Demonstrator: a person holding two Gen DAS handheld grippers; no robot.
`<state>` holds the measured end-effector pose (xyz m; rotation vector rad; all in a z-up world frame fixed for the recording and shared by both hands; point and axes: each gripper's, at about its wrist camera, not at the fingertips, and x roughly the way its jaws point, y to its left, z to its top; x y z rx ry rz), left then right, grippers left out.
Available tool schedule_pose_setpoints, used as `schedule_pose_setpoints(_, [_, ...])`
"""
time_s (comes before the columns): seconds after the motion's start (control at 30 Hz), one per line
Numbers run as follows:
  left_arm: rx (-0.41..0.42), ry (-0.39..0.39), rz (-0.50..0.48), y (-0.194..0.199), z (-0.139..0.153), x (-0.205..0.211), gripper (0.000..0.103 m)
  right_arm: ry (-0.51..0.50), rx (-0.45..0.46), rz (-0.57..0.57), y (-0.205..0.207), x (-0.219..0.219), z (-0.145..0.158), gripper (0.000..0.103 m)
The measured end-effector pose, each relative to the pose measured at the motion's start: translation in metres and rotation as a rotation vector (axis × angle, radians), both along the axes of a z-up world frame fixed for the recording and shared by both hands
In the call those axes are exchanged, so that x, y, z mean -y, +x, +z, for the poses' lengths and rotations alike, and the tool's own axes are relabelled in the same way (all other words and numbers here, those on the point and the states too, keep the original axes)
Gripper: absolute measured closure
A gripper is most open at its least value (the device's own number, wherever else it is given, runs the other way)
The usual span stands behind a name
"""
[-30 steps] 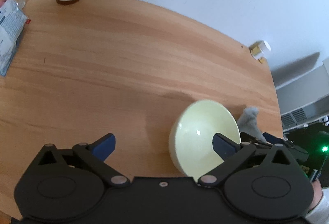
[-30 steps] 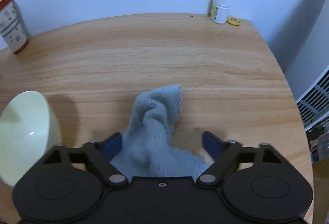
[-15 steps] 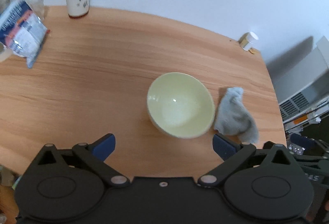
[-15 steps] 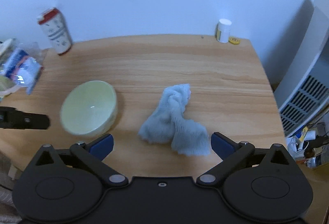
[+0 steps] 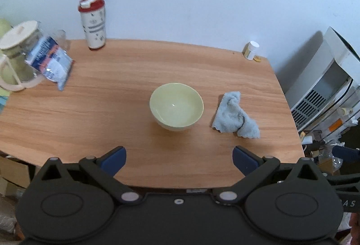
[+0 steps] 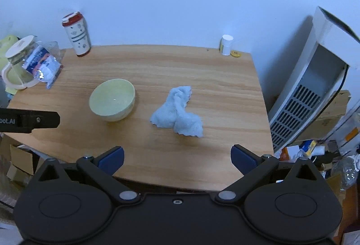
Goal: Clean bowl
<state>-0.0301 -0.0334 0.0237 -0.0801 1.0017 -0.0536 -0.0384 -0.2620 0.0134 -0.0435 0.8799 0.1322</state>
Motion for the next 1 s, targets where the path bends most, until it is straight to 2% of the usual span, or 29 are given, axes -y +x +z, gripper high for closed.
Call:
schedule_pose_setpoints(0.1, [0.019,0.033,-0.004,-0.017,0.015,0.004,0.0,0.01,0.005,0.009,-0.012,0.001,0.009,0.0])
schedule_pose_setpoints(0.17, [0.031,0.099,-0.007,-0.027,0.025,0.01,0.0,0.016,0.025,0.014,-0.023,0.002,0.017,0.0])
schedule_pose_setpoints(0.27, [0.037,0.113,0.002,-0.036,0.033,0.012,0.0,0.024,0.037,0.006,-0.035,0.004,0.025,0.0])
schedule_pose_setpoints(0.67, [0.058,0.122,0.002,-0.057,0.048,0.013,0.0,0.036,0.049,-0.039,-0.059,0.004,0.026,0.0])
schedule_pose_setpoints(1.0, [0.072,0.092,0.0,-0.059,0.047,0.008,0.0,0.02,0.058,-0.041,-0.067,0.0,0.026,0.0])
